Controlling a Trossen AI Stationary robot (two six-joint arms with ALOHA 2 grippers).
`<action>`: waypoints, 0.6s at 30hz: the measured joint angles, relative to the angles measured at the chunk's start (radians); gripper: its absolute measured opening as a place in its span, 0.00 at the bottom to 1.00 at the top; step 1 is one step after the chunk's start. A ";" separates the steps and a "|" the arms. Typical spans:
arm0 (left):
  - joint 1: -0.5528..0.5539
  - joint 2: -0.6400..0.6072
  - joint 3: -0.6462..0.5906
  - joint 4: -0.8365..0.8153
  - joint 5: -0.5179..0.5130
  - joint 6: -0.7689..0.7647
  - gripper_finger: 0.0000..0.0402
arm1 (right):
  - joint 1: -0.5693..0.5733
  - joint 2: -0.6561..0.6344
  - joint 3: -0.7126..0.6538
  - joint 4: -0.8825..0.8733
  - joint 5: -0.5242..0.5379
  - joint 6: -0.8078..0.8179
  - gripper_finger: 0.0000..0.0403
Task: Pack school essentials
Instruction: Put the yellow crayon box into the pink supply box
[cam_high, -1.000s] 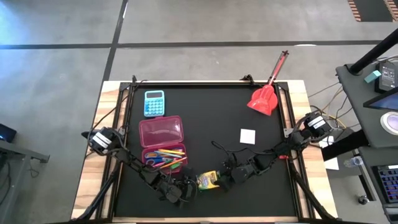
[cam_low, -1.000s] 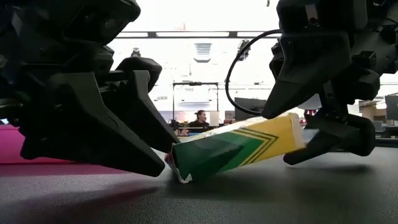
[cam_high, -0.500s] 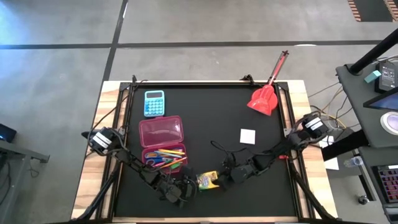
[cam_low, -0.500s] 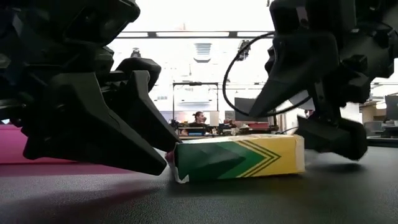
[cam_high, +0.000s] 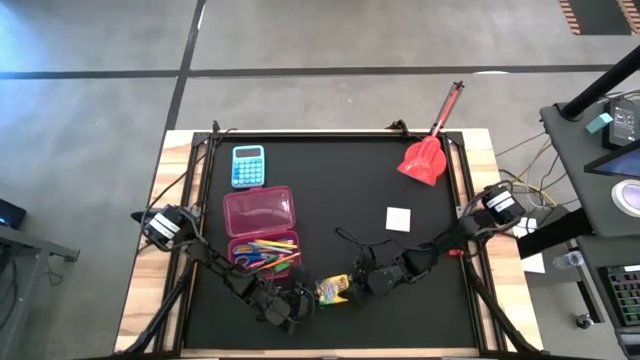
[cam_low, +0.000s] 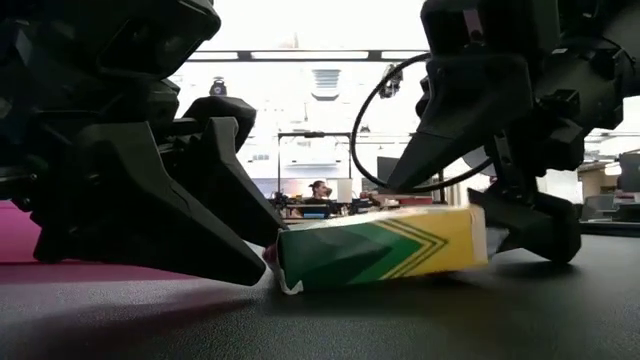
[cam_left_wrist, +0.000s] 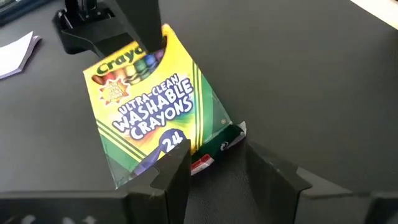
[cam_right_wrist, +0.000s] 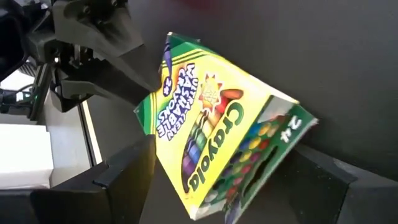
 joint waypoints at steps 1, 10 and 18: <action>0.000 0.000 -0.004 0.005 0.000 0.000 0.33 | 0.000 0.002 0.009 0.000 -0.004 -0.009 0.75; 0.001 0.000 -0.036 0.071 0.005 -0.004 0.33 | -0.002 0.070 0.095 -0.027 -0.011 -0.052 0.75; 0.001 0.000 -0.038 0.081 0.005 -0.004 0.33 | -0.002 0.074 0.146 -0.093 -0.017 -0.090 0.61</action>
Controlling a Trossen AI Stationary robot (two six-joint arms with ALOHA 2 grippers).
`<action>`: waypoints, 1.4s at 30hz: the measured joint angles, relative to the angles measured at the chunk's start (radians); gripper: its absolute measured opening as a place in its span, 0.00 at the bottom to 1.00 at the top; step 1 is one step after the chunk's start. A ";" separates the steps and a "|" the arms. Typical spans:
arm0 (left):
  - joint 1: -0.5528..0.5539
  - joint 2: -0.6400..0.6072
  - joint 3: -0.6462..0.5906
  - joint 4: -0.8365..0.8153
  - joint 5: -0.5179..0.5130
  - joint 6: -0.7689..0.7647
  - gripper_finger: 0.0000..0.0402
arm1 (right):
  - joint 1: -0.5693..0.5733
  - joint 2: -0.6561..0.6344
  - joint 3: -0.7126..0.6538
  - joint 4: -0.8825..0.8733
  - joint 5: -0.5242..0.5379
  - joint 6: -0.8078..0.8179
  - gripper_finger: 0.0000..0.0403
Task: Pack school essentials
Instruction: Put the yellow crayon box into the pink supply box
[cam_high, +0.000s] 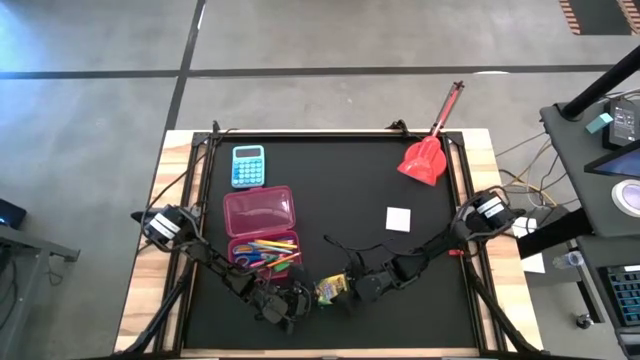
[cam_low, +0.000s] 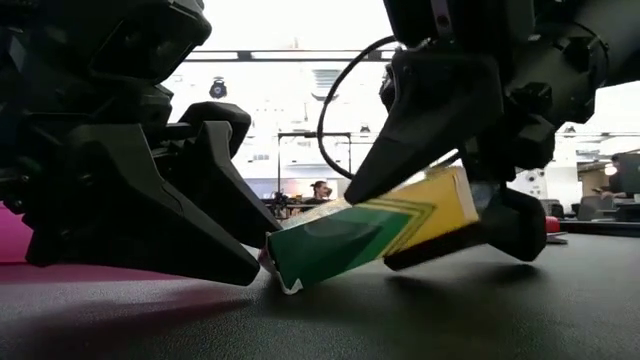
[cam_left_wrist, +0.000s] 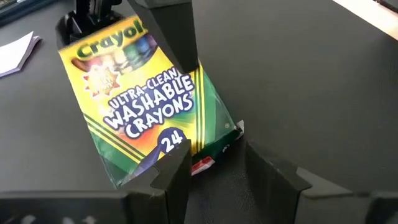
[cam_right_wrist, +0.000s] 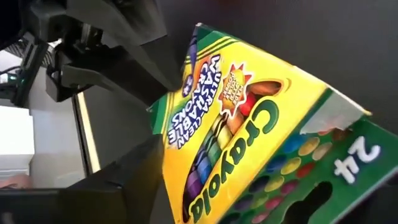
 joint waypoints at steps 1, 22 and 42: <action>-0.001 0.000 0.000 0.001 0.000 0.000 0.33 | 0.000 0.000 0.004 0.002 0.000 -0.003 0.58; -0.001 -0.160 0.011 -0.016 0.002 -0.029 0.33 | -0.001 0.007 0.009 -0.025 -0.056 -0.087 0.13; -0.091 -0.566 0.008 -0.446 -0.001 -0.341 0.33 | -0.169 -0.029 0.259 -0.208 0.049 -0.632 0.13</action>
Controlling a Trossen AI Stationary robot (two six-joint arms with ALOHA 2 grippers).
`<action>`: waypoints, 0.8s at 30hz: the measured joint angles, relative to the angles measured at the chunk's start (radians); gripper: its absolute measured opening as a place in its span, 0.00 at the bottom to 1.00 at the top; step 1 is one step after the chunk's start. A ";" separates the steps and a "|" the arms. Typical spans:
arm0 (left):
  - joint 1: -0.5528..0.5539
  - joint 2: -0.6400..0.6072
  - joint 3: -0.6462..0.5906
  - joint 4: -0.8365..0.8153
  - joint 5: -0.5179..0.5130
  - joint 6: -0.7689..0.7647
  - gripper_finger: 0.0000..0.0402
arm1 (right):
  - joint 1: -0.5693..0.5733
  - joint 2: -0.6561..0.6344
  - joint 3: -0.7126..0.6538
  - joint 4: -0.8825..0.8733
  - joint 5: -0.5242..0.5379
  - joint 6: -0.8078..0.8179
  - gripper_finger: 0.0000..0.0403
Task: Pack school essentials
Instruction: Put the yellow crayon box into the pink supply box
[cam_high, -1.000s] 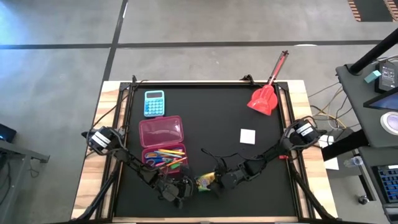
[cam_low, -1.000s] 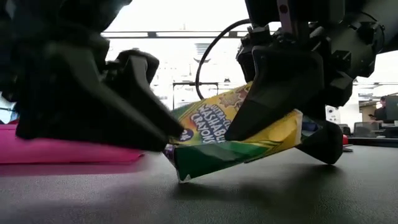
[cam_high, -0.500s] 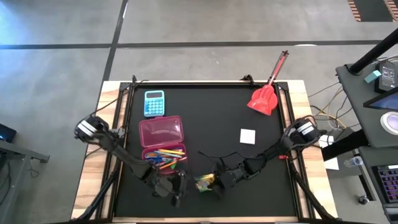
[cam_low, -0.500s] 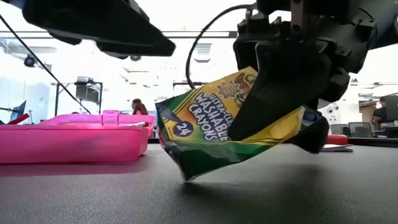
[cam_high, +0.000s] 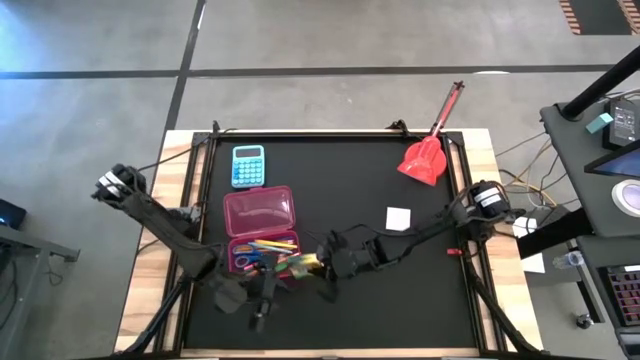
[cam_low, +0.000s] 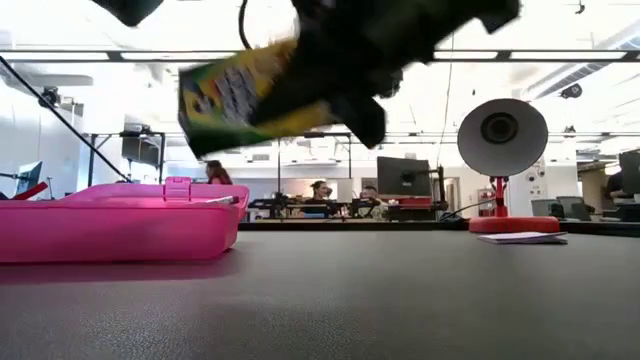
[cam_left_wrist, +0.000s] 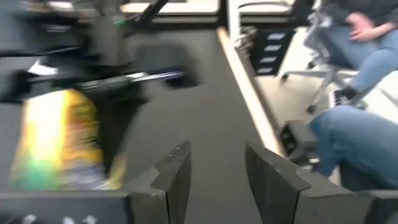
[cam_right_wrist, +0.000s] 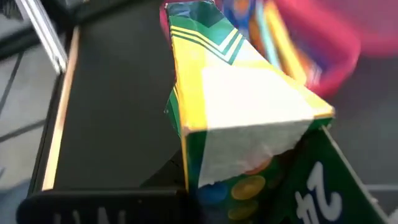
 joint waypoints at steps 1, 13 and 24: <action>-0.012 -0.014 -0.001 0.000 0.000 0.000 0.33 | -0.013 0.000 0.012 0.005 0.008 -0.016 0.13; -0.106 -0.075 -0.017 -0.001 -0.004 0.001 0.33 | -0.103 0.140 0.106 0.152 -0.025 -0.037 0.14; -0.142 -0.074 -0.017 -0.029 -0.004 0.000 0.33 | -0.135 0.356 0.400 0.055 -0.193 -0.082 0.26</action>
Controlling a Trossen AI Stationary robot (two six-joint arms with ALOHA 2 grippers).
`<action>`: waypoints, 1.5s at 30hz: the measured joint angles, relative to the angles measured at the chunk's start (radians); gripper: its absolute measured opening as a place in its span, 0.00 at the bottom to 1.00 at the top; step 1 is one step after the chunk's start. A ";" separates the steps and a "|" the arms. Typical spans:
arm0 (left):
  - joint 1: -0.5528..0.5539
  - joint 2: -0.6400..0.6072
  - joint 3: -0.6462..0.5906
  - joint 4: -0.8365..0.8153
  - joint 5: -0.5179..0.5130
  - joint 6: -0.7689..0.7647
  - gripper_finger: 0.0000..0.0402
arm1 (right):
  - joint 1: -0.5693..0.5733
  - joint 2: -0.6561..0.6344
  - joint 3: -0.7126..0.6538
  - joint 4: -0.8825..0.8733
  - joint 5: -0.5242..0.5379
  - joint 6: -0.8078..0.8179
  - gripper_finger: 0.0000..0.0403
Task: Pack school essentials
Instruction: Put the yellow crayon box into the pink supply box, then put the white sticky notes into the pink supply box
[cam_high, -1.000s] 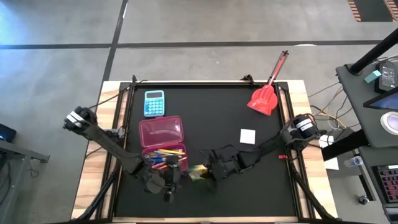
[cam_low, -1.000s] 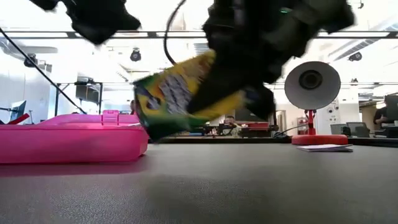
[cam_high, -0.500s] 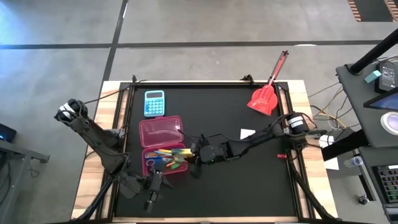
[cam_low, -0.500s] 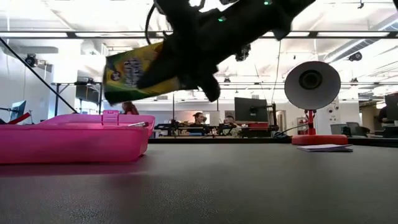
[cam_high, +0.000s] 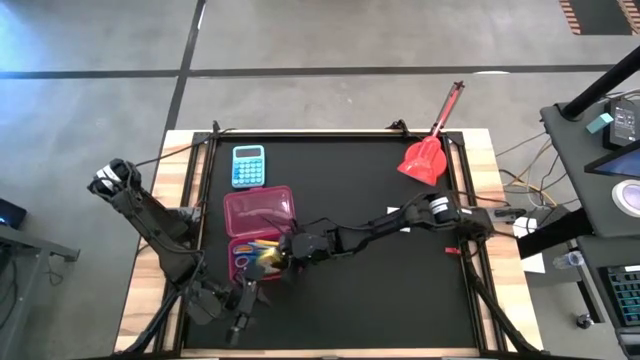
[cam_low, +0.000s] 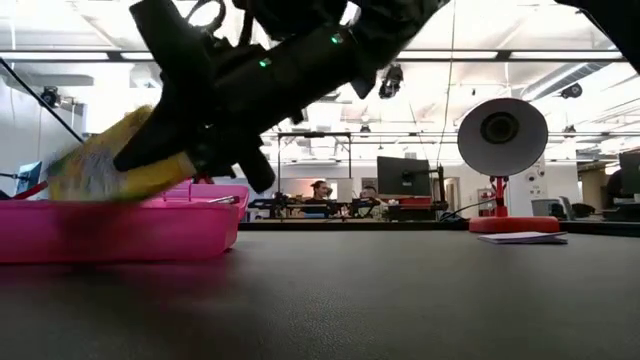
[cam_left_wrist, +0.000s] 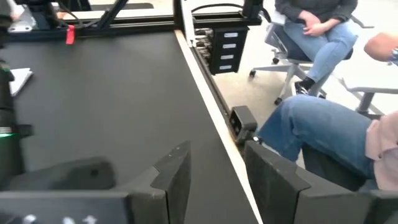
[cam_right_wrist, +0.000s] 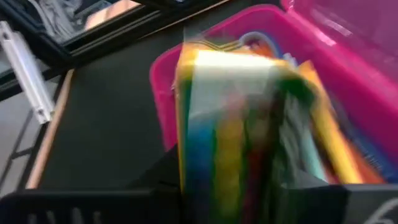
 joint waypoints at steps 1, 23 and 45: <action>-0.006 0.000 0.000 -0.003 0.000 0.000 0.33 | -0.003 0.003 0.012 -0.008 0.003 -0.007 0.29; -0.023 0.004 -0.014 -0.095 -0.102 0.002 0.33 | 0.017 -0.431 -0.004 -0.970 0.430 0.010 0.53; 0.059 0.006 -0.130 0.077 -0.181 0.038 0.33 | -0.006 -0.747 -0.746 -1.153 0.489 0.815 0.53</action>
